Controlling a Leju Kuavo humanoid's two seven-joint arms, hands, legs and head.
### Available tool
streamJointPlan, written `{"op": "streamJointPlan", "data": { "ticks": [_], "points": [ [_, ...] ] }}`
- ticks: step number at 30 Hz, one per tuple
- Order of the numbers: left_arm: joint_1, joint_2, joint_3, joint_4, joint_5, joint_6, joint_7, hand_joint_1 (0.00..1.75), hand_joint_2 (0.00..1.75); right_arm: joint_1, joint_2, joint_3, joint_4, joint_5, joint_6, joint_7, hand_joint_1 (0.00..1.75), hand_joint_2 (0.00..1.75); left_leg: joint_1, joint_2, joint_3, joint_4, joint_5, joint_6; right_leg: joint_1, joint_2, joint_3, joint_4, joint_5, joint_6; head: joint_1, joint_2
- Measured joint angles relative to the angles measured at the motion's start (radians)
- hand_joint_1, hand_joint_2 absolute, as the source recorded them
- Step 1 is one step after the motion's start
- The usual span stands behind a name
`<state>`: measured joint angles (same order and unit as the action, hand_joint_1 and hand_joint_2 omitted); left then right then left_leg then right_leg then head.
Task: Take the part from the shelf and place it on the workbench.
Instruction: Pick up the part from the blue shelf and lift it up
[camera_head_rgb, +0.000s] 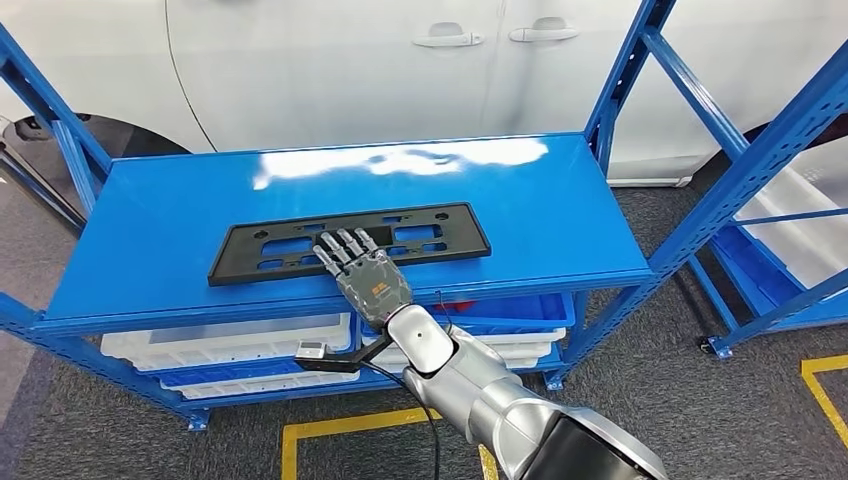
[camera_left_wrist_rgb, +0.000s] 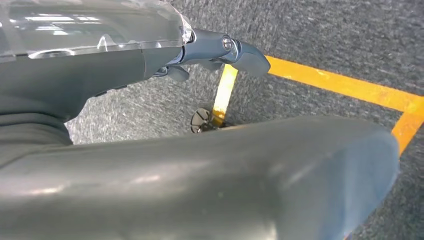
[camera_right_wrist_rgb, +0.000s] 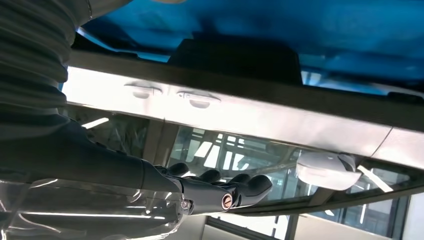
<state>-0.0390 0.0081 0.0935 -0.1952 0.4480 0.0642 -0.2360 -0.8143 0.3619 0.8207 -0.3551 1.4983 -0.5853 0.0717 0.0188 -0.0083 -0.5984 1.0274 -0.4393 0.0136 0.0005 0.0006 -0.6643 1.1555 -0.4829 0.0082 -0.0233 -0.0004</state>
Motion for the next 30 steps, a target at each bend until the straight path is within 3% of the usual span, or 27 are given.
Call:
{"op": "streamJointPlan", "data": {
  "ticks": [2, 4, 7, 10, 12, 13, 14, 15, 17, 18, 22, 24, 26, 27, 28, 30],
  "points": [
    [-0.001, -0.002, 0.003, 0.0, -0.001, 0.0, -0.004, 0.0, 0.0, -0.008, 0.0, 0.001, 0.002, -0.002, 0.0, 0.007, 0.0, 1.75, -0.002, 0.0, -0.001, 0.0, -0.001, -0.006, 0.007, -0.001, 0.051, -0.112, 0.039, -0.013, 0.0, 0.0],
    [0.0, -0.003, 0.004, 0.0, -0.004, -0.001, -0.005, 0.0, 0.0, -0.015, 0.0, 0.001, 0.004, -0.008, -0.001, 0.014, 0.0, 1.75, -0.002, 0.001, -0.002, -0.003, 0.0, -0.017, 0.013, 0.0, 0.059, -0.135, 0.042, -0.019, 0.0, 0.0],
    [0.0, -0.003, 0.005, 0.0, -0.007, -0.001, -0.006, 0.0, 0.0, -0.024, 0.001, 0.001, 0.005, -0.018, -0.003, 0.02, 0.0, 1.75, -0.002, 0.003, -0.008, 0.016, -0.017, -0.031, 0.005, -0.001, 0.069, -0.155, 0.052, -0.031, 0.0, 0.0],
    [0.0, -0.003, 0.006, 0.0, -0.01, -0.002, -0.007, 0.0, 0.0, -0.033, 0.002, 0.001, 0.005, -0.029, -0.005, 0.021, 0.0, 1.75, 0.001, 0.003, -0.083, 0.182, -0.103, -0.039, 0.002, -0.004, 0.076, -0.163, 0.055, -0.04, 0.0, 0.0],
    [0.002, -0.002, 0.008, 0.0, -0.011, -0.002, -0.007, 0.0, 0.0, -0.033, 0.002, 0.001, 0.005, -0.034, -0.005, 0.021, 0.0, 1.75, 0.002, 0.003, -0.128, 0.271, -0.125, -0.044, 0.004, -0.003, 0.076, -0.161, 0.053, -0.041, 0.0, 0.0],
    [0.003, -0.002, 0.009, 0.0, -0.012, -0.002, -0.007, 0.0, 0.0, -0.033, 0.002, 0.001, 0.005, -0.038, -0.004, 0.021, 0.0, 1.75, 0.002, 0.003, -0.127, 0.263, -0.108, -0.046, 0.004, -0.003, 0.076, -0.159, 0.051, -0.04, 0.0, 0.0],
    [0.003, -0.002, 0.01, 0.0, -0.012, -0.002, -0.007, 0.0, 0.0, -0.034, 0.002, 0.001, 0.005, -0.041, -0.004, 0.022, 0.0, 1.75, 0.003, 0.004, -0.105, 0.217, -0.075, -0.046, 0.003, -0.002, 0.078, -0.156, 0.048, -0.038, 0.0, 0.0],
    [0.003, -0.002, 0.011, 0.0, -0.013, -0.002, -0.007, 0.0, 0.0, -0.036, 0.002, 0.001, 0.005, -0.044, -0.005, 0.023, 0.0, 1.75, 0.004, 0.005, -0.072, 0.147, -0.038, -0.047, 0.002, -0.002, 0.079, -0.151, 0.044, -0.035, 0.0, 0.0],
    [0.001, -0.001, 0.011, 0.0, -0.014, -0.002, -0.007, 0.0, 0.0, -0.041, 0.002, 0.001, 0.004, -0.049, -0.005, 0.024, 0.0, 1.75, 0.003, 0.005, -0.018, 0.035, 0.0, -0.042, 0.006, -0.001, 0.076, -0.138, 0.035, -0.025, 0.0, 0.0],
    [0.0, -0.001, 0.012, 0.0, -0.014, -0.002, -0.007, 0.0, 0.0, -0.043, 0.002, 0.001, 0.003, -0.05, -0.005, 0.024, 0.0, 1.75, 0.002, 0.005, -0.008, 0.012, 0.002, -0.036, 0.008, -0.001, 0.072, -0.133, 0.033, -0.02, 0.0, 0.0],
    [0.002, -0.002, 0.012, 0.0, -0.014, -0.002, -0.007, 0.0, 0.0, -0.046, 0.002, 0.001, 0.002, -0.054, -0.004, 0.023, 0.0, 1.75, 0.001, 0.002, -0.009, 0.005, 0.003, -0.011, 0.007, 0.0, 0.062, -0.112, 0.017, -0.003, 0.0, 0.0],
    [0.001, -0.002, 0.013, 0.0, -0.015, -0.003, -0.008, 0.0, 0.0, -0.047, 0.002, 0.002, 0.002, -0.052, -0.003, 0.022, 0.0, 1.75, 0.003, 0.003, -0.009, 0.003, 0.006, -0.001, 0.002, 0.0, 0.024, -0.025, -0.036, 0.008, 0.0, 0.0],
    [0.001, -0.001, 0.013, 0.0, -0.016, -0.003, -0.009, 0.0, 0.0, -0.045, 0.002, 0.006, 0.004, -0.047, -0.002, 0.022, 0.0, 1.75, 0.001, 0.003, -0.011, 0.003, 0.006, 0.002, -0.001, 0.0, -0.041, 0.111, -0.093, 0.014, 0.0, 0.0],
    [0.001, -0.001, 0.013, 0.0, -0.016, -0.003, -0.009, 0.0, 0.0, -0.043, 0.001, 0.009, 0.005, -0.044, 0.0, 0.021, 0.0, 1.75, 0.001, 0.003, -0.011, 0.003, 0.006, 0.003, -0.002, 0.0, -0.063, 0.153, -0.102, 0.015, 0.0, 0.0],
    [0.002, -0.001, 0.013, 0.0, -0.016, -0.003, -0.009, 0.0, 0.0, -0.041, 0.001, 0.013, 0.006, -0.042, 0.001, 0.021, 0.0, 1.75, 0.0, 0.002, -0.011, 0.003, 0.006, 0.003, -0.002, 0.0, -0.067, 0.157, -0.091, 0.013, 0.0, 0.0],
    [0.002, -0.001, 0.013, 0.0, -0.017, -0.003, -0.009, 0.0, 0.0, -0.041, 0.001, 0.018, 0.007, -0.038, 0.003, 0.024, 0.0, 1.75, -0.002, 0.001, -0.008, 0.003, 0.006, 0.003, 0.0, 0.0, -0.016, 0.049, -0.025, 0.002, 0.0, 0.0]
  ]
}}
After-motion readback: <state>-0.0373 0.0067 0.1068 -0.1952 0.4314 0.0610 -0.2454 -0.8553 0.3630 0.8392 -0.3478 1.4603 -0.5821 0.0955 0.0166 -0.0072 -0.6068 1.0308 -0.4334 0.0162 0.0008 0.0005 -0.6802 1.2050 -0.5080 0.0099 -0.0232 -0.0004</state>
